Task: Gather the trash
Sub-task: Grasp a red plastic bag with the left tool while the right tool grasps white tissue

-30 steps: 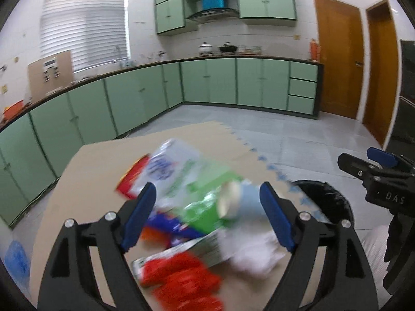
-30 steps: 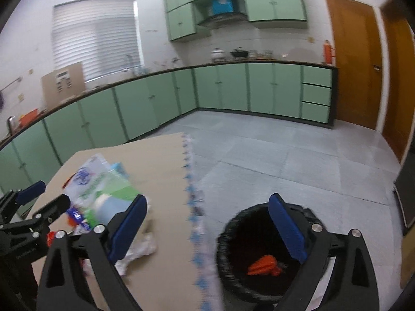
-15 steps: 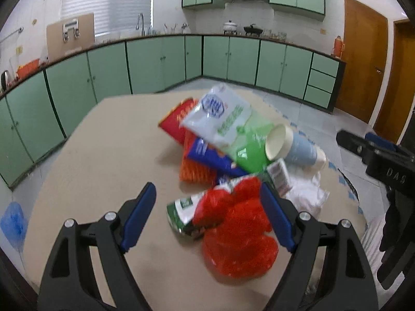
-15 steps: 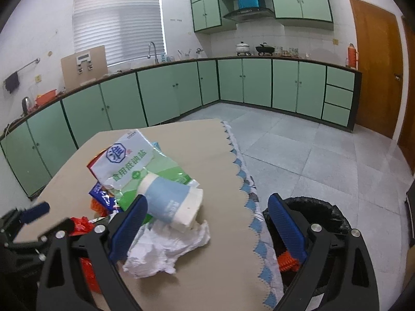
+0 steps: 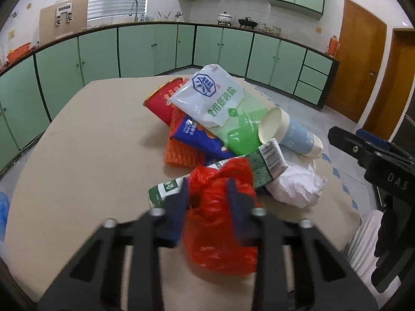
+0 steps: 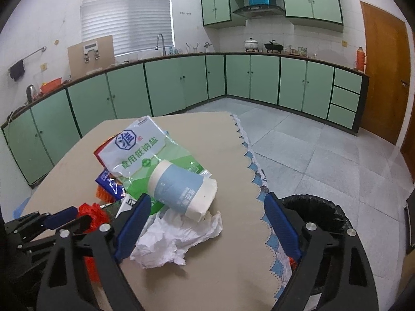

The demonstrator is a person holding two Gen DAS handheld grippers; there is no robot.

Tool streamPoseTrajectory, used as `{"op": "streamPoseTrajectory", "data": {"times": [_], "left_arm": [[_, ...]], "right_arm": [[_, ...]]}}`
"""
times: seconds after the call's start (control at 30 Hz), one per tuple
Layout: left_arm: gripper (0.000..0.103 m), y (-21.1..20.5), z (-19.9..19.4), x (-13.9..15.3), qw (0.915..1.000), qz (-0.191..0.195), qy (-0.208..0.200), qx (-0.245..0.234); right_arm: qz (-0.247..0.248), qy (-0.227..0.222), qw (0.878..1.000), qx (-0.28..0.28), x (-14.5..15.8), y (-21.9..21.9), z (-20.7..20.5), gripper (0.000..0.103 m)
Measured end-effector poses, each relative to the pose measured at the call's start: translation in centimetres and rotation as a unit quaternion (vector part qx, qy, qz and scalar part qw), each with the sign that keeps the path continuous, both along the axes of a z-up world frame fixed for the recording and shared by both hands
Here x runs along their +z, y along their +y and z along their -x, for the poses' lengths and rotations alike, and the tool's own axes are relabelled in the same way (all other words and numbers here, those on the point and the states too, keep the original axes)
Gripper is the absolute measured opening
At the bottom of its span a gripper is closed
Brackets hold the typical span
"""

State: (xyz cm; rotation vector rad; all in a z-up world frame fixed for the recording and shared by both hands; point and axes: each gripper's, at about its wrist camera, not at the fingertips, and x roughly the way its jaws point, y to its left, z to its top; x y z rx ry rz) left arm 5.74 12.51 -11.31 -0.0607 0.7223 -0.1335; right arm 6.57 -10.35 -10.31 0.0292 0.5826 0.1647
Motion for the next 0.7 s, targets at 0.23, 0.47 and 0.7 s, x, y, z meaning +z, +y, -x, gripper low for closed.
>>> {"op": "streamPoseTrajectory", "data": {"times": [0.23,0.47,0.7], "left_arm": [[0.005,0.7,1.1,1.2,0.9995,0.011,-0.028,0.011],[0.004,3.3,2.3,4.4,0.9951,0.002,-0.086,0.049],[0.004,5.7,1.5,3.3,0.9935,-0.025,-0.072,0.084]], "right_arm": [[-0.002,0.002,1.000,0.019,0.1,1.0,0.5,0.082],[-0.007,0.007,0.998,0.063,-0.3,3.6,1.1,0.077],[-0.007,0.029,0.995,0.092,-1.5,6.3,0.7,0.070]]}}
